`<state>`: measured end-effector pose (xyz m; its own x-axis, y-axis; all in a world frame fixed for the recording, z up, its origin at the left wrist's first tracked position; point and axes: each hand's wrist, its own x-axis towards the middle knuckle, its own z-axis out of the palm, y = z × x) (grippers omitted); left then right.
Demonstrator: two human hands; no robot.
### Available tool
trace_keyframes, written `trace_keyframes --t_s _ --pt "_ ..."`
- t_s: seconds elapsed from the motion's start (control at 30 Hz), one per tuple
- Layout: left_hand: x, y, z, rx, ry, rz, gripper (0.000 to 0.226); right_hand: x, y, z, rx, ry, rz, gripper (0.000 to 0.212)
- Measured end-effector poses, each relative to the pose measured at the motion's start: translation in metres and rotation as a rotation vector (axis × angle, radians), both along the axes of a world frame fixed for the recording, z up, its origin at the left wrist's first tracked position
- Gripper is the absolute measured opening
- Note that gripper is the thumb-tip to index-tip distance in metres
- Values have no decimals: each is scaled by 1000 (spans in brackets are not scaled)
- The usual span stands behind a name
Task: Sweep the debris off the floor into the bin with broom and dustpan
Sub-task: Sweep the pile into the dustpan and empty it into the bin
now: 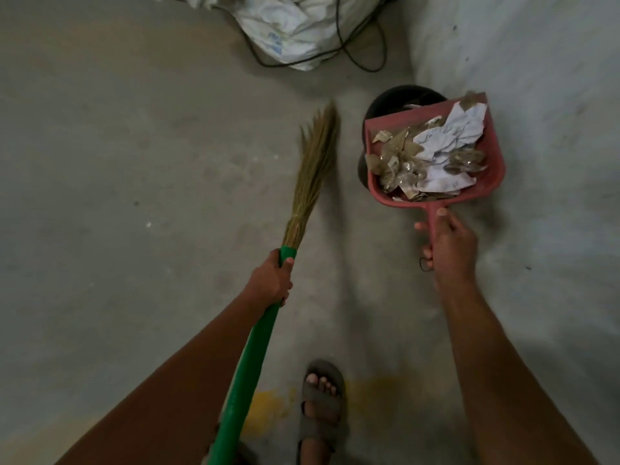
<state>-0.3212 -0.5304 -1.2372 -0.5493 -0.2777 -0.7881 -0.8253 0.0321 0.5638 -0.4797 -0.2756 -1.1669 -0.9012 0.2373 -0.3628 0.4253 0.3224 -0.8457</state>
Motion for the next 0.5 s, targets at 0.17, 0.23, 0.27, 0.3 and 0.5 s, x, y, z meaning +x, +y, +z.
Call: trace_keyframes --t_s 0.17,0.23,0.27,0.3,0.5 --pt "-31 29 -1 42 -75 -38 34 -41 30 8 210 89 5 39" --pt "-32 35 -3 30 -95 -47 35 -55 37 7 302 126 45 42" --pt "-30 37 -5 16 -100 -57 35 -63 39 5 338 133 60 41" --pt "-27 38 -7 -3 -104 -69 35 -70 41 3 368 138 73 40" --pt "-11 33 -28 -83 -137 -131 38 -100 40 -15 569 156 128 42"
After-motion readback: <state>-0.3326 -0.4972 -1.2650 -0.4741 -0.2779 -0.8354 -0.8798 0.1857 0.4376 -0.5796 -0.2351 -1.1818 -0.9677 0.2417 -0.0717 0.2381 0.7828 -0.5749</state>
